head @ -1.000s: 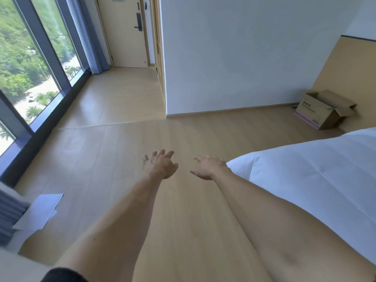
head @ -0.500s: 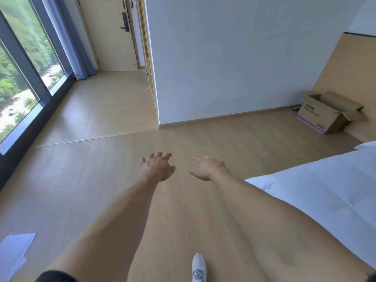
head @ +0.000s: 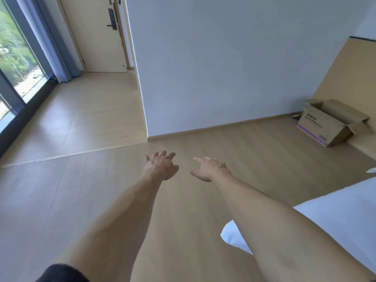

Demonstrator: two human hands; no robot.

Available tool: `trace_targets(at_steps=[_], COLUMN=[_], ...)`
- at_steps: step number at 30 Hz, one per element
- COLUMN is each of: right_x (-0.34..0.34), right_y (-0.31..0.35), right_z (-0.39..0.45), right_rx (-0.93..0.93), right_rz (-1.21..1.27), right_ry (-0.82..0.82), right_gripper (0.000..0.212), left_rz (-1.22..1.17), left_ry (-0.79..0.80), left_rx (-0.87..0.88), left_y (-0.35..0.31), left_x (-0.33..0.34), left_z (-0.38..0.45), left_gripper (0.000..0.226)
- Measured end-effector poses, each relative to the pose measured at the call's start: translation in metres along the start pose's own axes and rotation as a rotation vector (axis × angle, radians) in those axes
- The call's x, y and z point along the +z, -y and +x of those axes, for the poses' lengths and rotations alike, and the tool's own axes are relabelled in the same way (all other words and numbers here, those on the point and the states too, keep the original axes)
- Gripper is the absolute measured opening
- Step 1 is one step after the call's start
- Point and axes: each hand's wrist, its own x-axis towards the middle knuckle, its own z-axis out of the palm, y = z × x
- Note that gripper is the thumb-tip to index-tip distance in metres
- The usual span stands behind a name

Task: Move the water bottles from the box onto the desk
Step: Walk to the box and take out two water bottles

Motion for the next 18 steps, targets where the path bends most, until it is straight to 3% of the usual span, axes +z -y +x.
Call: trace_targets(at_steps=[18], right_x=[-0.106], right_y=[-0.128], right_z=[0.223], right_rx=[0.457], right_rz=[0.106], right_ry=[-0.073], right_gripper=[0.064], left_rz=[0.089], left_ry=[0.038], left_rx=[0.474], left_y=[-0.129], left_x=[-0.076], left_z=[0.326], left_gripper=[0.060])
